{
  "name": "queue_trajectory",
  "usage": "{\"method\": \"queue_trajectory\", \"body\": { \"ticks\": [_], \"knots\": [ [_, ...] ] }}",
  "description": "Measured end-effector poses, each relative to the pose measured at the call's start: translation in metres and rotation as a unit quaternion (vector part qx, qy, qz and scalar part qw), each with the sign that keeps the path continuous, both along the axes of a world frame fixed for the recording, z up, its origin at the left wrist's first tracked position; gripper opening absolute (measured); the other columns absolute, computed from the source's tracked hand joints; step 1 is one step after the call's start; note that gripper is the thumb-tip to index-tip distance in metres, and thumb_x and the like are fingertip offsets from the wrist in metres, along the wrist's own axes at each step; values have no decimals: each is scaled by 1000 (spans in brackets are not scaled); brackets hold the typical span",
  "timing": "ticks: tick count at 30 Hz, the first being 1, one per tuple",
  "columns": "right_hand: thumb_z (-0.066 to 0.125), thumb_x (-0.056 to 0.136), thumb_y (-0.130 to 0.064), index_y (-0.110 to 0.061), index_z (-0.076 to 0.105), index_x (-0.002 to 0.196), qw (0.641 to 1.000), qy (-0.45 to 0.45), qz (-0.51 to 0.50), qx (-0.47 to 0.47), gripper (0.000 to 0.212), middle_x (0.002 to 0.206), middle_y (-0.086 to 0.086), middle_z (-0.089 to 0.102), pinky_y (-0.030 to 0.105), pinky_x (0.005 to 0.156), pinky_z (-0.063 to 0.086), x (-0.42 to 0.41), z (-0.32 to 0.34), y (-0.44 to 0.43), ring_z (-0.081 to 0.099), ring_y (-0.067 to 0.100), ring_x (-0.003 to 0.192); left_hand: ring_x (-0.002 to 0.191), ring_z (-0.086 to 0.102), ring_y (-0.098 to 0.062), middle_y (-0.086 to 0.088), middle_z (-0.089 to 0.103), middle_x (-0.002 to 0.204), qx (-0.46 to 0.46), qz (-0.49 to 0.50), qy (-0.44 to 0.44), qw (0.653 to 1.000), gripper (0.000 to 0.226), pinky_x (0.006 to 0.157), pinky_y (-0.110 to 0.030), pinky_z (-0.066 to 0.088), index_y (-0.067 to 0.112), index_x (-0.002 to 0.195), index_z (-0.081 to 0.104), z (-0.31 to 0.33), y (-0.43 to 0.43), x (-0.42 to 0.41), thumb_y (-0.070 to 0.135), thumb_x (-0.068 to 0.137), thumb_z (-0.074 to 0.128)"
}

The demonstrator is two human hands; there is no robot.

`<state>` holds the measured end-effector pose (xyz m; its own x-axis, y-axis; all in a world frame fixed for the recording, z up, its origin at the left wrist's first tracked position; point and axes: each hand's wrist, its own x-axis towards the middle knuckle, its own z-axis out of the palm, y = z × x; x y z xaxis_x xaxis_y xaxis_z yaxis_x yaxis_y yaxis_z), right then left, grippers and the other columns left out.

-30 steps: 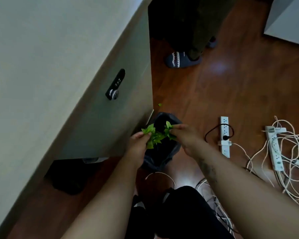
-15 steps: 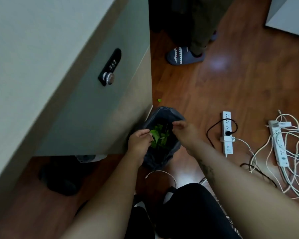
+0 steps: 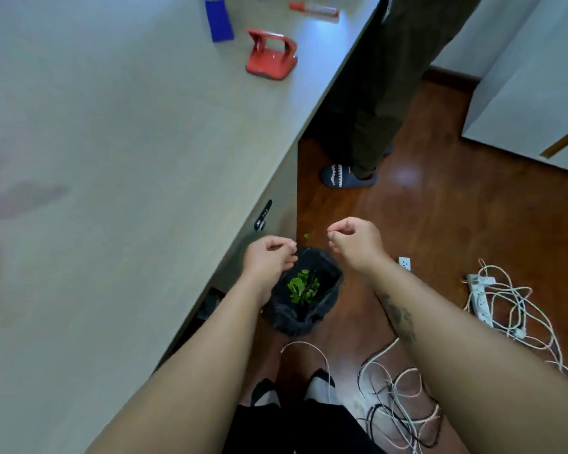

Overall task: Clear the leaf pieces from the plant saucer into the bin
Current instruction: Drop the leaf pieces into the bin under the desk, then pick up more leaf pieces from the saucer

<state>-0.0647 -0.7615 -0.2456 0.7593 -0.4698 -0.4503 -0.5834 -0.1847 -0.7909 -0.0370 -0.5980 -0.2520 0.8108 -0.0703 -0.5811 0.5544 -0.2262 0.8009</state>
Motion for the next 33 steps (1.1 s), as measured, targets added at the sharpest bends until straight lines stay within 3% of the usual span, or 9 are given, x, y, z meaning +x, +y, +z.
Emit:
{"method": "queue_trajectory", "body": {
  "ticks": [4,12,16,22,27,33],
  "knots": [
    [62,88,-11,-19,69,84,998,-49,23,18,11,84,2,71,33,73,58,14,60,11,68,17,77,87,71,-21,-8,72,92,-14,12,-50,999,6,82,-31,58,10,91,69,60,16,5,15,90,66],
    [62,86,-15,-21,68,78,988,-64,138,32,11,81,2,70,45,83,59,42,106,88,69,25,82,76,69,-18,-10,72,88,-5,114,-92,989,6,79,-30,59,8,88,69,102,111,-7,14,86,70],
    [60,86,-12,-22,65,75,974,-69,208,61,16,81,-1,65,40,84,55,59,117,161,61,20,78,73,65,-18,-9,69,83,20,179,-123,976,5,80,-32,58,7,87,68,121,189,-11,12,87,68],
    [58,85,-9,-16,68,84,949,-76,300,65,12,79,2,64,37,78,54,66,129,271,58,17,72,70,64,-17,-9,70,82,57,263,-139,953,5,79,-32,58,11,82,68,131,302,-27,12,86,68],
    [62,81,-8,-23,65,70,922,-94,372,58,19,69,-1,62,37,72,51,71,129,365,58,19,71,71,64,-18,-6,70,79,92,308,-138,937,3,77,-34,57,11,84,68,129,382,-55,13,86,69],
    [62,83,-7,-14,67,78,877,-124,465,-14,10,69,-6,58,31,67,46,81,127,458,54,15,70,71,66,-18,-6,71,81,118,353,-131,919,6,74,-35,57,15,87,68,122,467,-67,17,83,71]
  ]
}}
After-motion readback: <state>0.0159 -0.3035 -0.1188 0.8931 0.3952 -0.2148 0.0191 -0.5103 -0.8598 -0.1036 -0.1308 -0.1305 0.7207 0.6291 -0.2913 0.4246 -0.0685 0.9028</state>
